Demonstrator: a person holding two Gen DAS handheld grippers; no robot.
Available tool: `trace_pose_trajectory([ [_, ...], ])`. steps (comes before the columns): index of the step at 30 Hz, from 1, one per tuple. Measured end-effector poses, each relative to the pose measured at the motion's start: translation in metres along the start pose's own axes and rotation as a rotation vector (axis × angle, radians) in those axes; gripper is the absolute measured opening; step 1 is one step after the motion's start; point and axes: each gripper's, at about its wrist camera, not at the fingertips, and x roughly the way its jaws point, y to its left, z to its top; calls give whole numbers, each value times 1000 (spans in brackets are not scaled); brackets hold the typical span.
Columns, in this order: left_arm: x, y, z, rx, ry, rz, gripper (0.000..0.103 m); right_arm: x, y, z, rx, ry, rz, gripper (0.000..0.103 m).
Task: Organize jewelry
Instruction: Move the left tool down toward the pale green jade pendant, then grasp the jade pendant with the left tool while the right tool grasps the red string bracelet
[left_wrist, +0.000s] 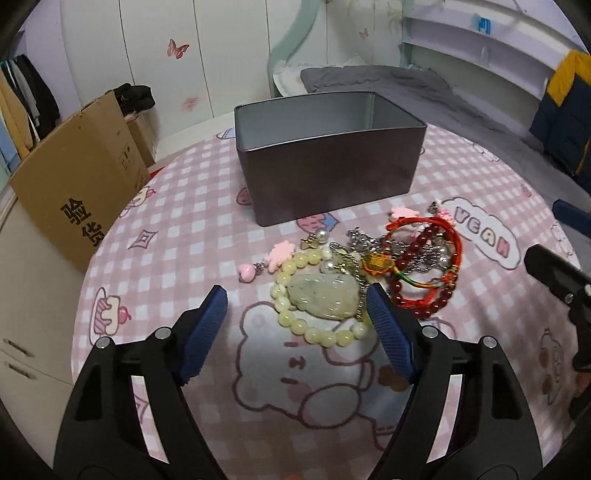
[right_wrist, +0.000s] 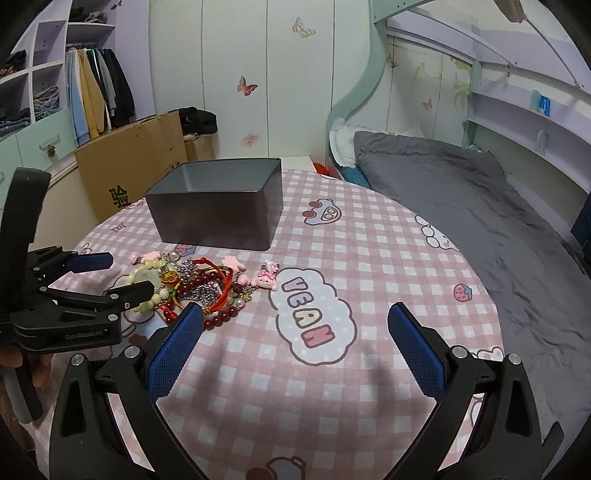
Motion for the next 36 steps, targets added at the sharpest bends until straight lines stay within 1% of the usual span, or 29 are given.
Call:
trace_pose_trajectory([
  [2,2,-1,2,6,4,-10,72,1,-2,1,5,3,3,96],
  [5,11,-8,2,55,36,1,66,5,-2,1,7,10,13,96],
  [7,14,-10,2,64,39,-4,65,7,-2,1,4,14,21,96],
  [8,14,-8,3,62,42,-14,62,7,-2,1,3,16,24,96],
  [10,16,-5,5,50,48,-59,52,8,-4,1,8,21,33,96],
  [13,17,-8,6,62,37,-63,50,12,-5,2,20,30,36,96],
  [14,16,-8,5,59,35,-77,42,12,-6,2,23,33,40,96],
  [15,16,-6,5,50,34,-97,40,12,-6,1,24,35,43,96],
  [20,13,-2,4,20,35,-118,40,10,-5,2,12,37,42,96],
  [23,4,4,-1,-6,23,-131,40,8,-4,4,8,38,52,96],
  [24,-1,7,-2,-17,18,-140,40,8,-4,5,9,39,59,96],
  [30,-30,26,-4,-81,-42,-139,40,13,3,17,5,48,124,95],
  [31,-35,29,-6,-86,-48,-132,40,16,5,19,6,49,144,93],
  [32,-38,31,-7,-94,-53,-131,40,20,6,20,7,62,158,83],
  [33,-41,34,-9,-104,-58,-135,40,26,7,22,11,88,175,78],
  [35,-45,35,-11,-108,-65,-140,40,38,8,25,24,124,211,62],
  [36,-46,36,-11,-108,-68,-141,40,46,9,26,34,158,231,59],
])
